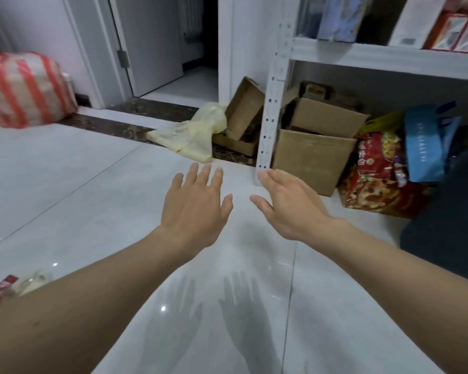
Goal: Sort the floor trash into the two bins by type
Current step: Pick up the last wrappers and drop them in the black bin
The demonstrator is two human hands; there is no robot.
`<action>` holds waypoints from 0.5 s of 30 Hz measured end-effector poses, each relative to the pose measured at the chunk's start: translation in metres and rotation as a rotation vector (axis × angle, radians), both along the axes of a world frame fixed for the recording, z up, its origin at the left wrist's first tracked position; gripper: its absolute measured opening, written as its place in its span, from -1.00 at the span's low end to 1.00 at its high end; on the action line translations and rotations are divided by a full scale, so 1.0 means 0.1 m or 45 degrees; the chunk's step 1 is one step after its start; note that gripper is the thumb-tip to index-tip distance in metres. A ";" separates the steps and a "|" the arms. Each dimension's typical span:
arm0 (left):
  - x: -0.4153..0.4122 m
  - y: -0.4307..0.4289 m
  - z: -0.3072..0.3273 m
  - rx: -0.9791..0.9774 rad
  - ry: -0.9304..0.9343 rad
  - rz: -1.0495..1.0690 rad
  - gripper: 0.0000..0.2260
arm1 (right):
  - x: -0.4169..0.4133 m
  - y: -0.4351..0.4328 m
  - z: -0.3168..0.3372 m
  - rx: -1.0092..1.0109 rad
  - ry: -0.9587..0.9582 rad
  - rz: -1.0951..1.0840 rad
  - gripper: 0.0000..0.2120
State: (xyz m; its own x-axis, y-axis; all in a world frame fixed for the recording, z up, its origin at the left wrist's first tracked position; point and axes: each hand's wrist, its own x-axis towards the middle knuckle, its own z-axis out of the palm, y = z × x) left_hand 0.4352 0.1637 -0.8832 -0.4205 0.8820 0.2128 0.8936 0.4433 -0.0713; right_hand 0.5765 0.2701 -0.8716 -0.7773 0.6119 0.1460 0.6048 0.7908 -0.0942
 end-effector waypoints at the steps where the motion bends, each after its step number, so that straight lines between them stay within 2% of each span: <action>1: -0.09 -0.08 -0.02 -0.008 -0.006 0.018 -0.44 | -0.11 -0.06 -0.01 -0.007 -0.012 0.017 -0.44; 15: -1.23 -1.25 -0.33 -0.060 -0.036 0.301 -0.44 | -1.71 -1.14 -0.38 -0.120 -0.163 0.342 -0.42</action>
State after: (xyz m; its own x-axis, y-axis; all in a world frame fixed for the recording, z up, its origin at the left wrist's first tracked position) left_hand 0.3117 0.0391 -0.9158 -0.6219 0.7667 0.1591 0.7671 0.6374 -0.0731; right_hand 0.4060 0.1562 -0.9097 -0.9215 0.3881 -0.0112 0.3869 0.9154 -0.1113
